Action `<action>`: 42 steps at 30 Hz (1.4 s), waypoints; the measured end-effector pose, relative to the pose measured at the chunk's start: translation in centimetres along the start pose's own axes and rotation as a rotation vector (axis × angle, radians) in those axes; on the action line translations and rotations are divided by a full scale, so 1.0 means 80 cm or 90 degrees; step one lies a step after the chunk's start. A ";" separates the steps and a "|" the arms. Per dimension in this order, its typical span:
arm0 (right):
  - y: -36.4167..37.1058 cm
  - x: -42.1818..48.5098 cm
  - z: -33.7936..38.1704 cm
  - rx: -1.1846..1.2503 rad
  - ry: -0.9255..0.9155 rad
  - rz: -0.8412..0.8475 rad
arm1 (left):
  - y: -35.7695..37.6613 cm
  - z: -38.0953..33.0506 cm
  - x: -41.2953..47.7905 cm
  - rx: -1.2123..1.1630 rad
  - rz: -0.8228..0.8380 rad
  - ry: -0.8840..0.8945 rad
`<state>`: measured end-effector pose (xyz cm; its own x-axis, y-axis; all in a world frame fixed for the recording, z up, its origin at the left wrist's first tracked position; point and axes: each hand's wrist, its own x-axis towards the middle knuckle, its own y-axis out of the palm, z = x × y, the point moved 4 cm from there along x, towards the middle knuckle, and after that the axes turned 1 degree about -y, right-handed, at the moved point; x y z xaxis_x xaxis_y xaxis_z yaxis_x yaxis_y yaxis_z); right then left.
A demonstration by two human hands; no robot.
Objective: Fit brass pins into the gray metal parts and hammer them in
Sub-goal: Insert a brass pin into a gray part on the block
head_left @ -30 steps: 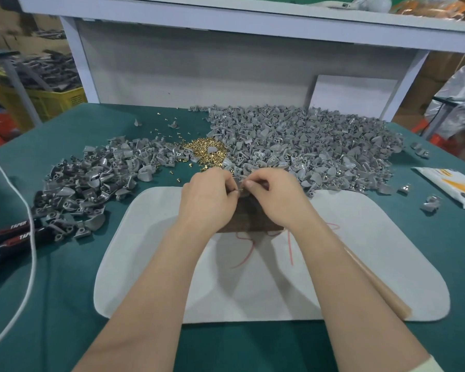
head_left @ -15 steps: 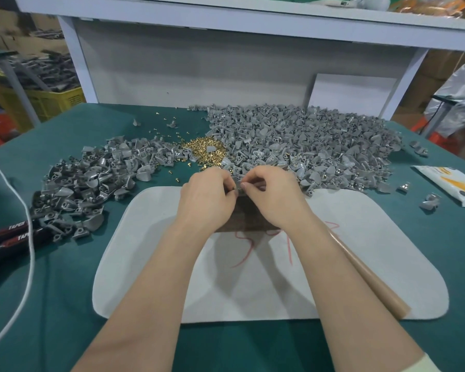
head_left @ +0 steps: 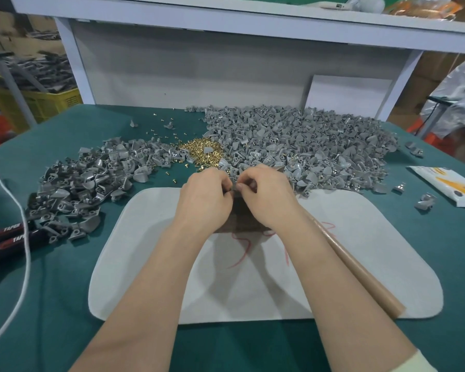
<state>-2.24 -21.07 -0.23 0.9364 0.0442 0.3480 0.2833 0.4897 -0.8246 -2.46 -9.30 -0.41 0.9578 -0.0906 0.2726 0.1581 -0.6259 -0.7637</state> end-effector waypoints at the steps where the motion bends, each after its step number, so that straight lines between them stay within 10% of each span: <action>1: 0.000 0.000 0.000 -0.003 0.000 -0.001 | 0.000 0.000 0.000 -0.002 0.000 0.000; 19: -0.040 -0.002 -0.054 0.172 0.144 -0.103 | -0.001 0.002 0.000 -0.003 0.002 -0.029; 24: -0.039 -0.019 -0.095 -0.090 0.302 0.178 | -0.002 0.001 -0.001 0.003 0.006 -0.046; 30: -0.041 -0.020 -0.088 0.183 0.303 0.075 | -0.003 0.002 -0.002 -0.003 0.013 -0.054; 42: -0.091 -0.028 -0.021 0.089 -0.052 -0.014 | -0.006 0.013 0.002 0.049 -0.031 -0.086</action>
<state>-6.08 -26.20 4.23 0.9089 0.1000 0.4048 0.2667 0.6069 -0.7487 -2.15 -8.24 -0.63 0.9713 0.0467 0.2334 0.2184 -0.5651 -0.7956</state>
